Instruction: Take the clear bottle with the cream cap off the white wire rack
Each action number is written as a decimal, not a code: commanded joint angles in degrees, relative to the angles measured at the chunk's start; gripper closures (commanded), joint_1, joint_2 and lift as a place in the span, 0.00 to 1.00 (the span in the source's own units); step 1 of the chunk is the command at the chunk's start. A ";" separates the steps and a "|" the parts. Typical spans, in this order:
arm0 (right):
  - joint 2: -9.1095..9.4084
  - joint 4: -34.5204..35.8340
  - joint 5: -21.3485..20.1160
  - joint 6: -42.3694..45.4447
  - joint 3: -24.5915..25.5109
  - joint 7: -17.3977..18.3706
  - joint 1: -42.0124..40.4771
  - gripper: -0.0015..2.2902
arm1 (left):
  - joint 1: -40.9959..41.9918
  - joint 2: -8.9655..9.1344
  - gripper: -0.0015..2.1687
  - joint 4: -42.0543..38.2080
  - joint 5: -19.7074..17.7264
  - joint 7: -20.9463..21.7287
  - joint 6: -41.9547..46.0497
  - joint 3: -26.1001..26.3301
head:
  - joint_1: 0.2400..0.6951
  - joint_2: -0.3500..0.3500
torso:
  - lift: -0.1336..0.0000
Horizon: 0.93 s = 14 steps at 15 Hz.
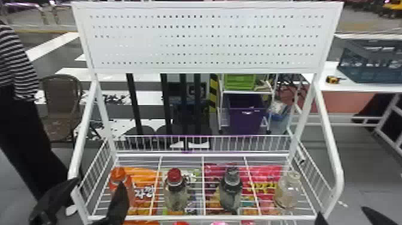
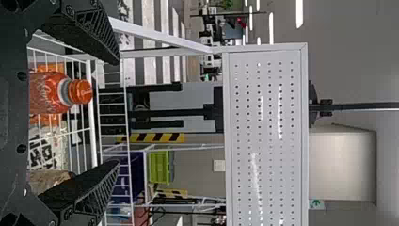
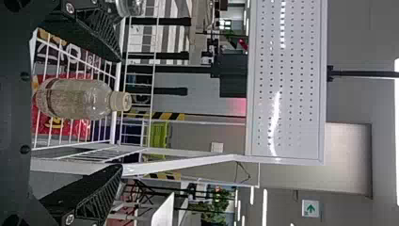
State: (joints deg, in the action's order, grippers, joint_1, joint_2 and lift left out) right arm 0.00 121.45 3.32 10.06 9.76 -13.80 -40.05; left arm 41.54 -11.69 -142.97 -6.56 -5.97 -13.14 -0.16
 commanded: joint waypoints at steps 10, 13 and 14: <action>0.05 -35.05 -4.28 7.55 -3.96 4.57 24.50 0.05 | -3.75 -0.09 0.06 -1.52 3.14 -0.44 -12.31 3.68 | 0.57 0.50 | 1.00; 0.05 -38.04 -3.84 6.50 -3.87 4.40 28.63 0.05 | -4.98 -0.17 0.06 -1.08 3.14 -0.44 -13.54 3.77 | 0.57 0.50 | 1.00; 0.05 -39.18 -4.02 6.15 -3.96 4.40 30.03 0.05 | -5.42 -0.17 0.06 -0.55 3.05 -0.44 -13.72 3.77 | 0.57 0.50 | 1.00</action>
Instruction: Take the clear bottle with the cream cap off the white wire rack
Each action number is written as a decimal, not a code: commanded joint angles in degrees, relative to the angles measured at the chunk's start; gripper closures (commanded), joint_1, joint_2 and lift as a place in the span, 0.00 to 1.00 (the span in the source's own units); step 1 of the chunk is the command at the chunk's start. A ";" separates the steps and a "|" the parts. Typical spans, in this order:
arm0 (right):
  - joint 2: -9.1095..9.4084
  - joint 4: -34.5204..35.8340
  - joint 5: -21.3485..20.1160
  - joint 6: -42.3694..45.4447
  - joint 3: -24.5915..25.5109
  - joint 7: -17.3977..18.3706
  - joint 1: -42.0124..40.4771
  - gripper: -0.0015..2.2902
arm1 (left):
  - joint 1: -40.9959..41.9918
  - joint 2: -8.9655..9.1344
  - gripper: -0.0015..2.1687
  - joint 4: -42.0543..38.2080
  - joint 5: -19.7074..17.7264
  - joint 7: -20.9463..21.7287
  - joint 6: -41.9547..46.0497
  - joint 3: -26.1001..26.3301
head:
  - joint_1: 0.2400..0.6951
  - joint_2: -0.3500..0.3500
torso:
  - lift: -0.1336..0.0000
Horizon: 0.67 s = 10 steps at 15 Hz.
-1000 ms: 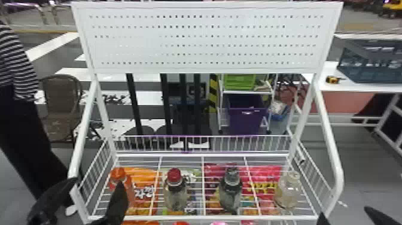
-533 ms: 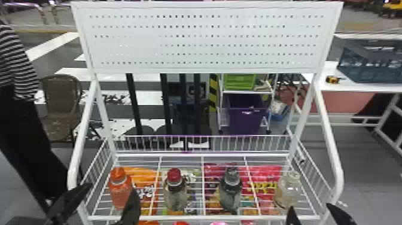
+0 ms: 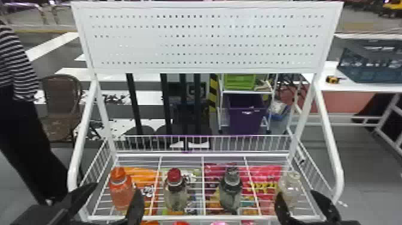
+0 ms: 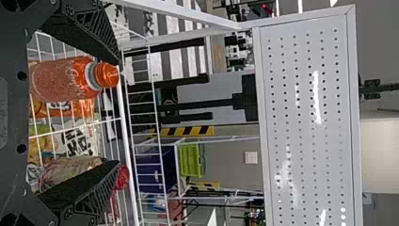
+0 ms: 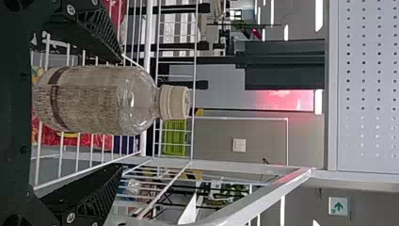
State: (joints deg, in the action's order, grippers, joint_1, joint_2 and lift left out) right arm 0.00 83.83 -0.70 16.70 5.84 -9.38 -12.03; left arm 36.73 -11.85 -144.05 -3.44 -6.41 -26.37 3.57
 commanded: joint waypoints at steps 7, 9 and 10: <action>0.05 -5.52 -0.27 -6.47 -0.65 -1.95 8.16 0.26 | -1.31 -0.10 0.06 2.02 -0.26 0.00 -0.31 0.12 | 0.57 0.50 | 1.00; 0.05 -3.59 0.08 -6.47 -0.83 -1.78 6.58 0.62 | -1.48 -0.10 0.06 2.02 -0.17 0.00 -0.31 0.65 | 0.57 0.50 | 1.00; 0.05 -1.12 0.26 -6.47 -0.83 -1.78 5.26 0.66 | -1.48 -0.02 0.06 1.93 -0.17 0.00 -0.31 0.91 | 0.57 0.50 | 1.00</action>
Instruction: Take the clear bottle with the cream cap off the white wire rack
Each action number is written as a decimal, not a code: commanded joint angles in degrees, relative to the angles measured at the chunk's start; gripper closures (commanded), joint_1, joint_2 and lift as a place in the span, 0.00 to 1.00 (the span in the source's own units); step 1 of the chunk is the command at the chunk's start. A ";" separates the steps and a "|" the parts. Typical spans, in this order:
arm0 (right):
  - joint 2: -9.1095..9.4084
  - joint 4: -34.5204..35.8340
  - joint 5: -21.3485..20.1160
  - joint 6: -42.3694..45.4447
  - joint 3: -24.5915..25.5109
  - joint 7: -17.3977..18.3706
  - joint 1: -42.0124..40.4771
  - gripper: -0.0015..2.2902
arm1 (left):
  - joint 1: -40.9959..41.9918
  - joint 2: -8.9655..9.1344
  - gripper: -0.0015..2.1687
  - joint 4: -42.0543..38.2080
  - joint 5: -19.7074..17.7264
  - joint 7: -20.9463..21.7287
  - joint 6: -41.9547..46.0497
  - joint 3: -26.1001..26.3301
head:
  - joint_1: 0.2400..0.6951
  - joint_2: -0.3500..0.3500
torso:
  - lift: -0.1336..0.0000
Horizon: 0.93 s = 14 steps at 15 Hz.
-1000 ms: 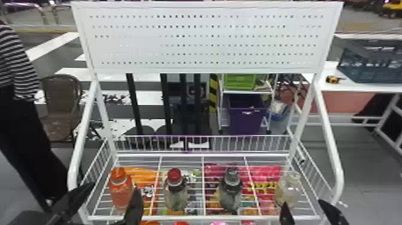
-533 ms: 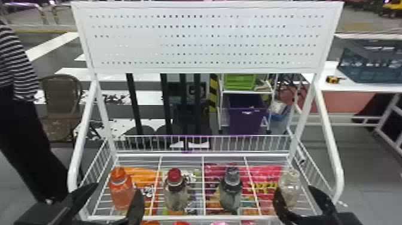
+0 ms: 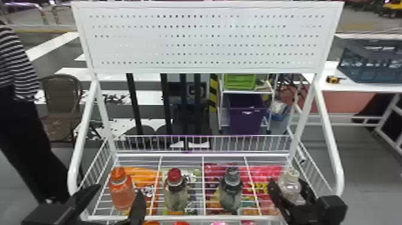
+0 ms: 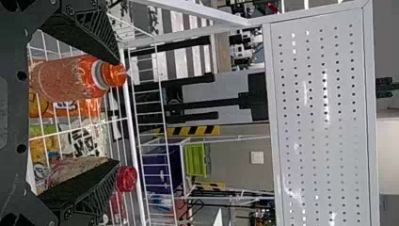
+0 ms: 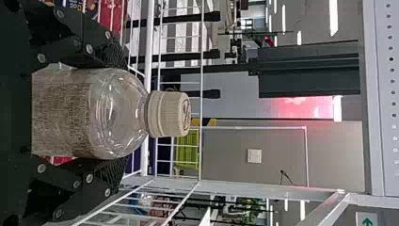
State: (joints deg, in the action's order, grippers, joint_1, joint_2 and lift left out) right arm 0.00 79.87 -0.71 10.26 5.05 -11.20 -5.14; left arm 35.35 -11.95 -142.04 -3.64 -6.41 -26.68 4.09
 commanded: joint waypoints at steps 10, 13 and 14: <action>0.05 43.88 3.78 -16.37 4.53 -0.14 -28.44 0.66 | 0.95 -0.36 0.06 -0.69 0.12 -0.27 2.11 0.83 | 0.57 0.50 | 1.00; 0.05 49.95 7.21 -13.21 7.43 -0.58 -36.52 0.66 | 1.48 -0.53 0.06 -0.87 -0.05 -0.27 3.34 0.22 | 0.57 0.50 | 1.00; 0.05 51.44 8.09 -11.98 8.49 -1.46 -38.89 0.66 | 1.65 -0.62 0.06 -1.13 -0.14 -0.18 3.34 -0.13 | 0.57 0.50 | 1.00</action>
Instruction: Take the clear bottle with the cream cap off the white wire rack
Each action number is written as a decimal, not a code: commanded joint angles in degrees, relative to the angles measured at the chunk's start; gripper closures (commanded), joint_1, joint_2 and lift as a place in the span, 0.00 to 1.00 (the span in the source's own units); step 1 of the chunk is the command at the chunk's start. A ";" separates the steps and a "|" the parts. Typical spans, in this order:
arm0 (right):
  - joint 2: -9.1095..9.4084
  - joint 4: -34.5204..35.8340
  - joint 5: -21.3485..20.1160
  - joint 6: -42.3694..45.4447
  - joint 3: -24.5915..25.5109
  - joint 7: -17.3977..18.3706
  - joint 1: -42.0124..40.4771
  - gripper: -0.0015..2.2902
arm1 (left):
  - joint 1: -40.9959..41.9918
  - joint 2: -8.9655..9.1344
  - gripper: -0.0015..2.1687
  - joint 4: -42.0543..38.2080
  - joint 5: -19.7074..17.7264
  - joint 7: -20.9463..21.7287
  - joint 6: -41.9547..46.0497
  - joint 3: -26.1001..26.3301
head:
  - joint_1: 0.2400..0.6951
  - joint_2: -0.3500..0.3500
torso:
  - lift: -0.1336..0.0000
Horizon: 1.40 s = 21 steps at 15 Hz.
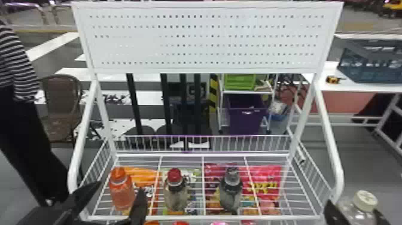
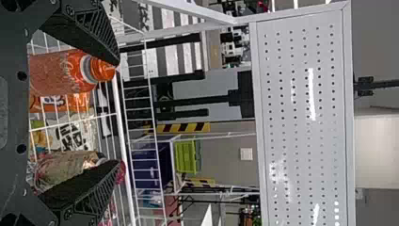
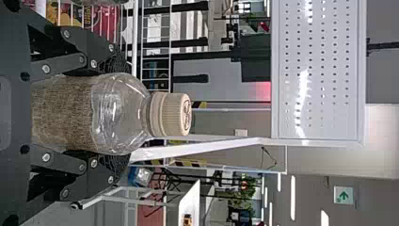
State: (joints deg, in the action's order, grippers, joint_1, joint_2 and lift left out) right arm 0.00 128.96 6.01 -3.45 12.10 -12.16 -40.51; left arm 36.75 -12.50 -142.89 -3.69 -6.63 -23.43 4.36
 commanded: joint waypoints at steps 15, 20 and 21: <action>0.05 8.94 4.54 3.31 3.90 -2.34 -10.12 0.66 | 0.87 -0.16 0.06 -1.51 -0.18 0.39 0.26 -0.85 | 0.57 0.50 | 1.00; 0.05 9.03 4.98 3.31 3.99 -2.70 -10.12 0.66 | 0.87 -0.25 0.06 -1.86 -0.18 0.13 0.09 -0.93 | 0.57 0.50 | 1.00; 0.05 9.03 5.59 3.31 4.08 -3.22 -10.12 0.66 | 0.87 -0.16 0.06 -1.86 -0.18 -0.05 0.09 -0.93 | 0.57 0.50 | 1.00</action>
State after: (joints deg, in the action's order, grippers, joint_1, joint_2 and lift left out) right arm 0.00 137.93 11.08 -0.24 16.07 -15.16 -50.62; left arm 37.62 -12.68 -144.69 -3.87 -6.59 -23.34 3.44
